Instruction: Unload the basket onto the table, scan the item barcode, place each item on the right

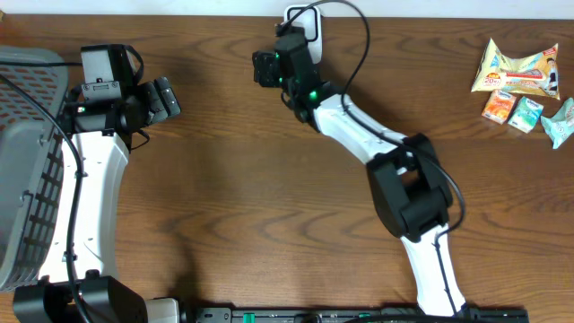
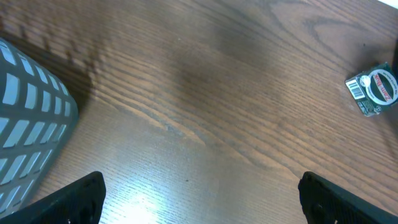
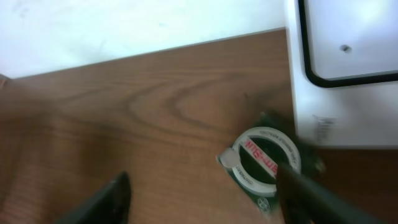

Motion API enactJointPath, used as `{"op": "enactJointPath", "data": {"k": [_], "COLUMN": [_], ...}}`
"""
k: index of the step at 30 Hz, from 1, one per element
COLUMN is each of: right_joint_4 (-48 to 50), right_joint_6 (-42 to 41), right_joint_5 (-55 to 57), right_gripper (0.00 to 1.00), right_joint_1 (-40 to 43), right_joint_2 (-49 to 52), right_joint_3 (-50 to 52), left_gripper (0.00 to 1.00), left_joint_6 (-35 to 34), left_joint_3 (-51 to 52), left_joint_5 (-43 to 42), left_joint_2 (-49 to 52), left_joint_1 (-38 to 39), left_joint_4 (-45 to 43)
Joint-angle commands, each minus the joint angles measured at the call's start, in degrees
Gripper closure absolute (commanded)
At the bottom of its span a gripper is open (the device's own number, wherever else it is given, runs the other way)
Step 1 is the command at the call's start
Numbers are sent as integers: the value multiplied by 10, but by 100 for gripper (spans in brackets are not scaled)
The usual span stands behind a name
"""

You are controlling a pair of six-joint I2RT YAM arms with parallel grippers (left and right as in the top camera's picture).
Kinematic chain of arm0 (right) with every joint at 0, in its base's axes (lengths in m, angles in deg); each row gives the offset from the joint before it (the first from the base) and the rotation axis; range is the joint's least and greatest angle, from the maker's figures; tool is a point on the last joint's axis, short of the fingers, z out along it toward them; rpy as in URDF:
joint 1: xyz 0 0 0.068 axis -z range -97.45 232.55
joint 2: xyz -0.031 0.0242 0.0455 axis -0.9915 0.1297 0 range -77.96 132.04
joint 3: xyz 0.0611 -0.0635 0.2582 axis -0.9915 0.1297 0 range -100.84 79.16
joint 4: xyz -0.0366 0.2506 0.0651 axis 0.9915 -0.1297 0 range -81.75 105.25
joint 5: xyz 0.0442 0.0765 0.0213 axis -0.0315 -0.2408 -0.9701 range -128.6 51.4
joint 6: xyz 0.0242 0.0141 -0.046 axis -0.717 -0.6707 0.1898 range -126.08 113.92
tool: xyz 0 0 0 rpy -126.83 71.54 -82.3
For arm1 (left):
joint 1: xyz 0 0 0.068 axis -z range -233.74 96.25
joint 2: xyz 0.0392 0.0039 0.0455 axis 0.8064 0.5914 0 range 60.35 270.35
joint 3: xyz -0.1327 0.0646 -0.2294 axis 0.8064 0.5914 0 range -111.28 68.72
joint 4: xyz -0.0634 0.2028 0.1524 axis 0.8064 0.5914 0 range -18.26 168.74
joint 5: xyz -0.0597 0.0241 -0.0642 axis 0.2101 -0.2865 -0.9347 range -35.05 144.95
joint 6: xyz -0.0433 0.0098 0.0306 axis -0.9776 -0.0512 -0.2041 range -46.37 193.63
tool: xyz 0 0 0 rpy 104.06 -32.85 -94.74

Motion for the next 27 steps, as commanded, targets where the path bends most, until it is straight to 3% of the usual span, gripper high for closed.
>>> {"op": "enactJointPath", "data": {"k": [1,6,8,18,27], "right_joint_4": [39,103,110,90,31], "right_joint_6": [24,29,29,30,100], "right_joint_5": [24,26,32,51,52], "right_gripper": [46,80,98,99,99], "right_joint_1": [-1,-1,-1,0,0], "right_joint_2": [35,64,71,102,99], "right_joint_3": [-5,-5,-5,-5,-5], "left_gripper": [2,2,2,2,3], "left_joint_6": [-5,-5,-5,-5,-5], "left_joint_3": [3,3,3,3,3], "left_joint_5": [3,3,3,3,3], "left_joint_2": [3,3,3,3,3], "left_joint_1": [-2,-2,-2,-2,-2], "left_joint_4": [2,2,2,2,2]}}
